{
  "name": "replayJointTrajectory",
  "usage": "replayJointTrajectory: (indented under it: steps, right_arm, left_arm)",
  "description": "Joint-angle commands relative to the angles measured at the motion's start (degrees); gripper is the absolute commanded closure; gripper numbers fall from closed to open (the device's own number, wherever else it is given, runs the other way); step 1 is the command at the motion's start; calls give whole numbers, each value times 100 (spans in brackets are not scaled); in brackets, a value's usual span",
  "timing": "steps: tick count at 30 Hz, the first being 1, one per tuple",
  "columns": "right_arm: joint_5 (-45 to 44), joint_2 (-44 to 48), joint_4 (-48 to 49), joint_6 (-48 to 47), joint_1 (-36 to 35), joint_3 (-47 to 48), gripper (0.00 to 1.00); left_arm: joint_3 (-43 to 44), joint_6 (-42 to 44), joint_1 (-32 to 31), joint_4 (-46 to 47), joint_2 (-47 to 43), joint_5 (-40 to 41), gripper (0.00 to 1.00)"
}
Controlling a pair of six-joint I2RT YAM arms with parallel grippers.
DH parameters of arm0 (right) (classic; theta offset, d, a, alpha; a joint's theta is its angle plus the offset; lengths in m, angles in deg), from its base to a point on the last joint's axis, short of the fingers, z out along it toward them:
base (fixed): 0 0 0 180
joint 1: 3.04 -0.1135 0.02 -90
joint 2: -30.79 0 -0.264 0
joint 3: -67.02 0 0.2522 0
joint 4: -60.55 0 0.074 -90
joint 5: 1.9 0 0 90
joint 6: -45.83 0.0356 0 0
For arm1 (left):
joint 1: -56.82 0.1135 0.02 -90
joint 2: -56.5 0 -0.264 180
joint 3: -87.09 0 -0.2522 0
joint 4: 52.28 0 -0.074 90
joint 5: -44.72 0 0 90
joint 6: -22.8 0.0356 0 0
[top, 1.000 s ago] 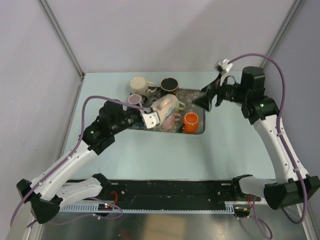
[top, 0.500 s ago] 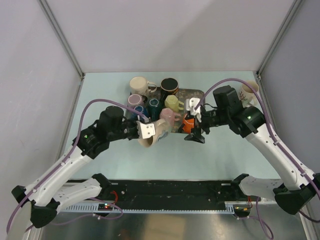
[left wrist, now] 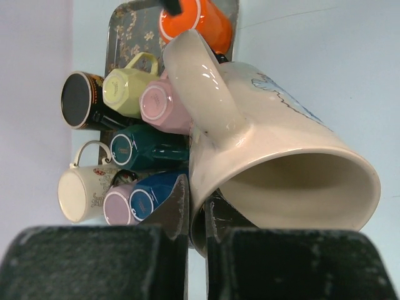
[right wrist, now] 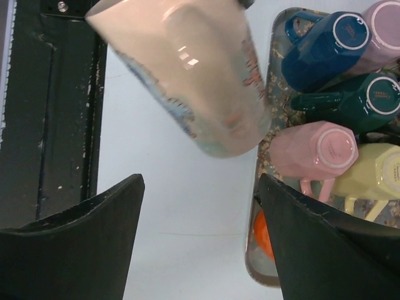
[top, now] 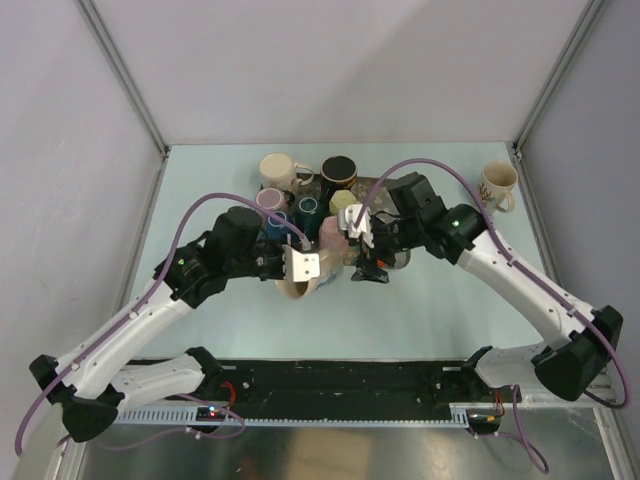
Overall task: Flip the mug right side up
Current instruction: Turn over the cup on the tray, then place the cup at the center of the board.
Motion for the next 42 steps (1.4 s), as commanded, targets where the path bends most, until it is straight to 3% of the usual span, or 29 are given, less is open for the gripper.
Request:
replayJointTrajectory:
  steps: [1, 5, 13, 15, 17, 19, 24, 27, 31, 33, 36, 42]
  right_arm:
    - [96, -289, 757, 39, -44, 179, 21]
    - [402, -670, 751, -11, -179, 610, 23]
    - [598, -838, 603, -247, -487, 721, 50]
    - [558, -754, 657, -261, -532, 572, 65]
    - [449, -664, 749, -244, -574, 412, 87]
    - [345, -547, 913, -144, -580, 244, 97]
    - [370, -244, 1400, 344, -322, -67, 100]
    - [520, -125, 1641, 655, -90, -113, 100]
    - [644, 6, 1767, 775, 2, -158, 100]
    - [662, 93, 1866, 799, 5, -239, 100]
    - [625, 219, 2068, 809, -32, -368, 100]
    - [473, 381, 2596, 1321, 242, -390, 100]
  left_arm:
    - [382, 468, -172, 513, -39, -123, 100]
    - [473, 899, -272, 514, 77, -74, 100]
    - [811, 902, -377, 524, 353, 194, 100]
    - [843, 800, -384, 524, 359, 279, 100]
    - [866, 684, -392, 537, 338, 366, 100]
    - [854, 579, -388, 558, 300, 478, 98]
    - [560, -142, -330, 845, 67, 1025, 46]
    - [345, -1341, -68, 1058, -51, 1088, 31]
    - [200, -2978, 603, 1125, 25, 527, 27]
    - [110, -3396, 771, 1131, 94, 26, 27]
    - [9, -3619, 843, 1129, 196, -428, 27]
    - [81, -3882, 970, 1333, 215, -359, 28]
